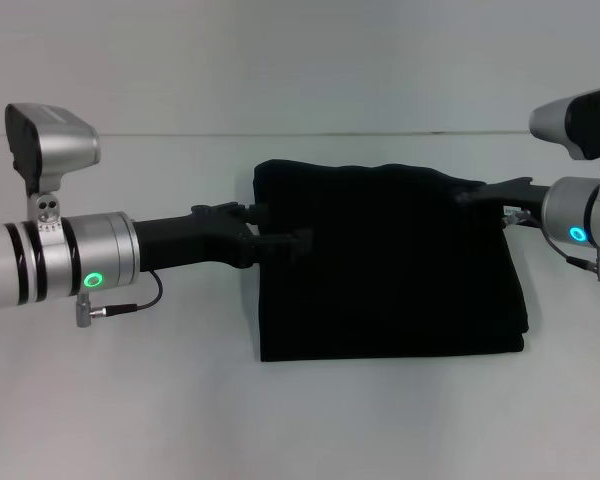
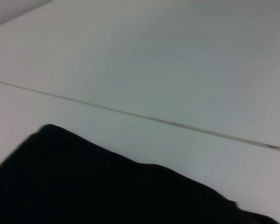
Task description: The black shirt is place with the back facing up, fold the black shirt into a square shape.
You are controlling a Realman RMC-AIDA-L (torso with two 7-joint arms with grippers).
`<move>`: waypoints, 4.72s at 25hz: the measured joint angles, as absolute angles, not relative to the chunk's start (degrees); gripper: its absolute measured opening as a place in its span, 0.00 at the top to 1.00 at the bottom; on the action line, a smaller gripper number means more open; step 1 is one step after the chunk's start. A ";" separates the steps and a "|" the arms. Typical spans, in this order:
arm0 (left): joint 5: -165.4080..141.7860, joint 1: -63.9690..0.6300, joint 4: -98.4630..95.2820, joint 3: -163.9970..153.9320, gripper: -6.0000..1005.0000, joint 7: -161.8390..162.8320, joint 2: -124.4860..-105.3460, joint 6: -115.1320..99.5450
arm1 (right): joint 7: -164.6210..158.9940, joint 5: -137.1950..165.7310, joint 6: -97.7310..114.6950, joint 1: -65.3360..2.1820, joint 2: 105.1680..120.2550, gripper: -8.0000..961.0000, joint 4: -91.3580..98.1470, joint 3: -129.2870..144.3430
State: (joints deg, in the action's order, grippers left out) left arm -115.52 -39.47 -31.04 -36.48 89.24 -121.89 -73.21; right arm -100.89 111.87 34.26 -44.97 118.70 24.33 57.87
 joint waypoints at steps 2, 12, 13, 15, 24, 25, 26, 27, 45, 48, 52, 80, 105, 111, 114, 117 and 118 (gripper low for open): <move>-115.55 -39.51 -30.98 -36.49 0.08 89.59 -121.89 -72.80 | -100.76 111.73 33.63 -44.58 118.77 0.98 24.48 57.82; -115.15 -40.95 -30.33 -36.38 0.08 94.16 -122.49 -65.90 | -99.12 106.92 34.93 -40.96 119.12 0.98 30.77 57.73; -115.11 -41.43 -30.00 -36.38 0.08 95.31 -122.50 -64.98 | -98.64 105.60 36.33 -40.49 119.07 0.98 31.55 57.68; -115.09 -41.88 -29.63 -36.35 0.08 96.16 -122.50 -64.29 | -97.59 103.20 40.09 -39.54 118.58 0.98 32.78 57.06; -114.93 -43.95 -27.85 -36.29 0.08 98.82 -122.48 -62.02 | -92.67 101.39 58.96 -37.15 115.82 0.88 34.16 48.51; -114.88 -43.96 -27.85 -36.29 0.08 98.82 -122.49 -62.02 | -91.95 101.40 60.56 -36.85 115.55 0.85 34.18 48.20; -114.85 -43.96 -27.85 -36.30 0.08 98.75 -122.49 -62.02 | -91.58 101.39 61.85 -36.57 115.33 0.82 34.20 47.93; -114.78 -43.96 -27.91 -36.34 0.08 98.60 -122.50 -62.06 | -91.39 101.39 62.87 -36.35 115.13 0.78 34.21 47.70; -108.08 -43.11 -33.89 -38.53 0.08 69.53 -123.81 -71.88 | -97.28 113.31 72.89 -35.86 114.33 0.14 44.82 48.15; -108.96 -42.55 -35.47 -41.89 0.08 68.96 -123.46 -71.85 | -98.93 117.43 74.14 -37.95 114.03 0.07 45.82 48.16; -113.06 -41.28 -40.55 -44.85 0.08 69.90 -123.66 -73.88 | -98.51 119.83 75.42 -40.61 113.83 0.03 45.86 48.17; -125.91 -42.29 -44.11 -44.01 0.08 88.71 -120.74 -85.94 | -94.53 120.50 75.09 -41.13 117.24 0.04 43.93 48.62; -126.17 -41.95 -43.79 -44.02 0.09 90.33 -121.05 -85.69 | -93.86 120.57 73.85 -39.99 117.27 0.04 43.05 48.34; -126.14 -42.08 -43.82 -43.84 0.09 90.84 -120.88 -85.89 | -93.96 120.29 73.99 -39.98 116.92 0.04 42.94 48.33; -126.12 -42.08 -43.87 -43.88 0.09 90.98 -120.88 -85.67 | -93.95 120.27 73.91 -39.99 116.94 0.04 42.94 48.33; -126.11 -42.12 -43.89 -43.84 0.09 91.00 -120.87 -85.64 | -93.91 120.23 73.77 -39.99 116.93 0.04 42.94 48.27; -126.11 -42.16 -43.93 -43.84 0.09 91.01 -120.86 -85.63 | -93.92 120.21 73.77 -39.99 116.91 0.04 42.94 48.22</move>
State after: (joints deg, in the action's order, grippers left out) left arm -126.11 -42.16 -43.93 -43.84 91.01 -120.86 -85.63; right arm -93.92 120.21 73.77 -39.99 116.91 42.94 48.22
